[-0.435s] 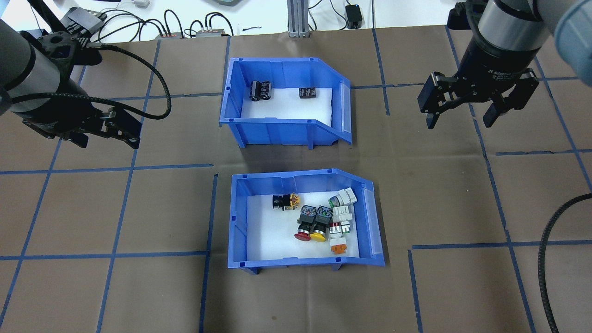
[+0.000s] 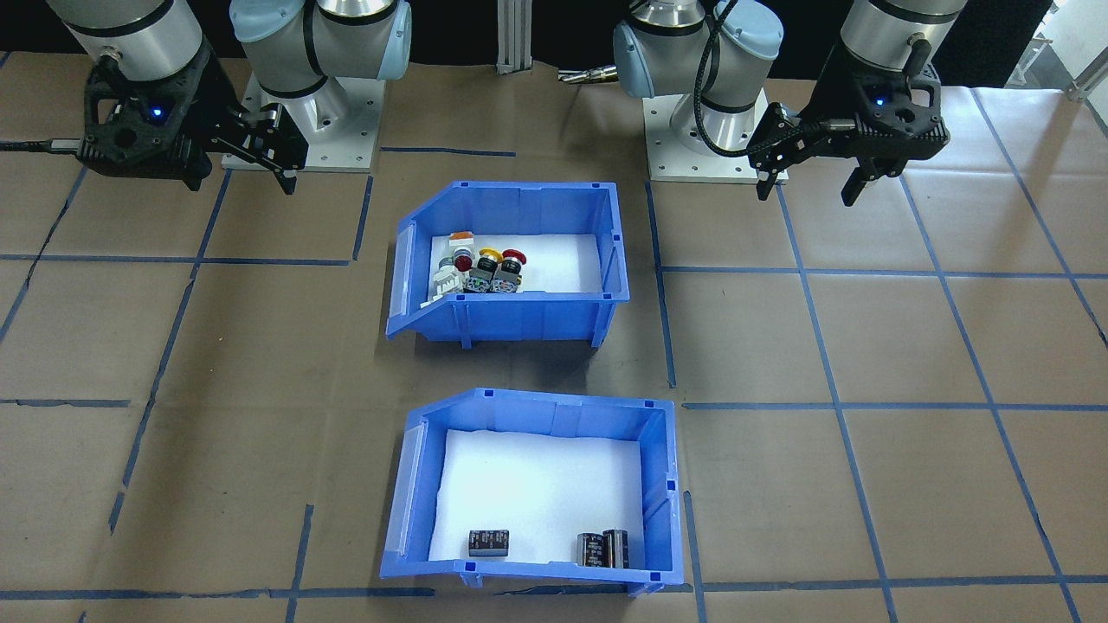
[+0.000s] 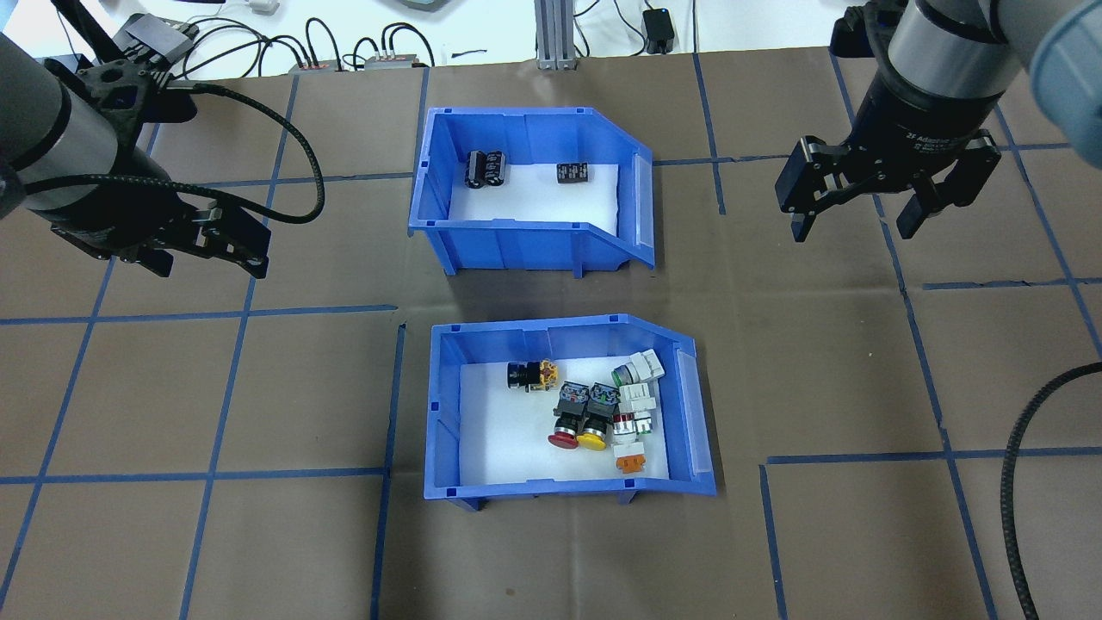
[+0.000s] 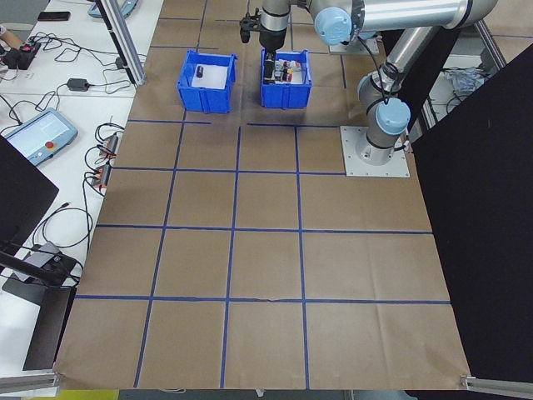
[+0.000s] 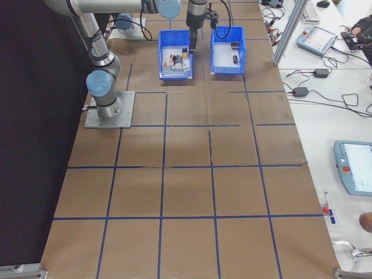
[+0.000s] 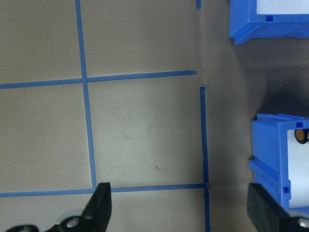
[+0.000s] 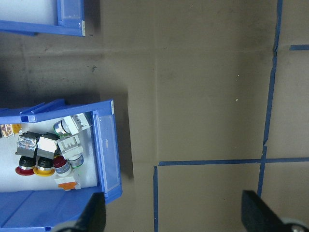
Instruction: Place button box in front
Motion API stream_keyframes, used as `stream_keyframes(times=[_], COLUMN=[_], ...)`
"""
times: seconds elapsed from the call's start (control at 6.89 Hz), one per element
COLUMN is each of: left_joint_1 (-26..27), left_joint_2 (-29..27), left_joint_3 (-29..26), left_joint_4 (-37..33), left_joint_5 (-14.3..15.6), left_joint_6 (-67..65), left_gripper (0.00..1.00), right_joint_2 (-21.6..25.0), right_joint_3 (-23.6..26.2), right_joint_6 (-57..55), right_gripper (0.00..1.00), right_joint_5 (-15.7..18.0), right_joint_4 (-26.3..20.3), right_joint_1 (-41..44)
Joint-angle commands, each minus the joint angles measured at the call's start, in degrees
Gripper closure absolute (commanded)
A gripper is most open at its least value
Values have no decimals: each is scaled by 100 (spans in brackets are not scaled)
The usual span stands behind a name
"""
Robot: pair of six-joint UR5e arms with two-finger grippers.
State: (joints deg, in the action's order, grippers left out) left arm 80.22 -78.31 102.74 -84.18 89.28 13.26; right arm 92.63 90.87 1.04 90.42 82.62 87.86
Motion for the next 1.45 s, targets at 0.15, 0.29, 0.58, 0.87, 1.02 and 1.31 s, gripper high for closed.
stream_keyframes(times=[0.15,0.29,0.58,0.87,1.02,1.31], left_joint_1=[28,28,37,81,255,887], left_joint_2=[26,44,-9,314,551,869], left_joint_3=[0,9,200,553,736,1254], left_joint_4=[-2,7,-19,-45,-124,-99], left_joint_5=[-217,-287,-376,-385,-385,-402], left_joint_6=[9,-391,-2713,-4236,-5254,-7486], left_gripper=[0,0,1,1,1,1], right_joint_2=[1,-25,-183,-472,-770,-1464], right_joint_3=[1,-17,-35,-340,-760,-1543], right_joint_6=[1,10,307,904,1220,1809], right_gripper=[0,0,0,0,0,0], right_joint_5=[11,11,20,20,20,20], right_joint_4=[0,18,490,580,563,510], right_joint_1=[3,3,-6,-6,3,116])
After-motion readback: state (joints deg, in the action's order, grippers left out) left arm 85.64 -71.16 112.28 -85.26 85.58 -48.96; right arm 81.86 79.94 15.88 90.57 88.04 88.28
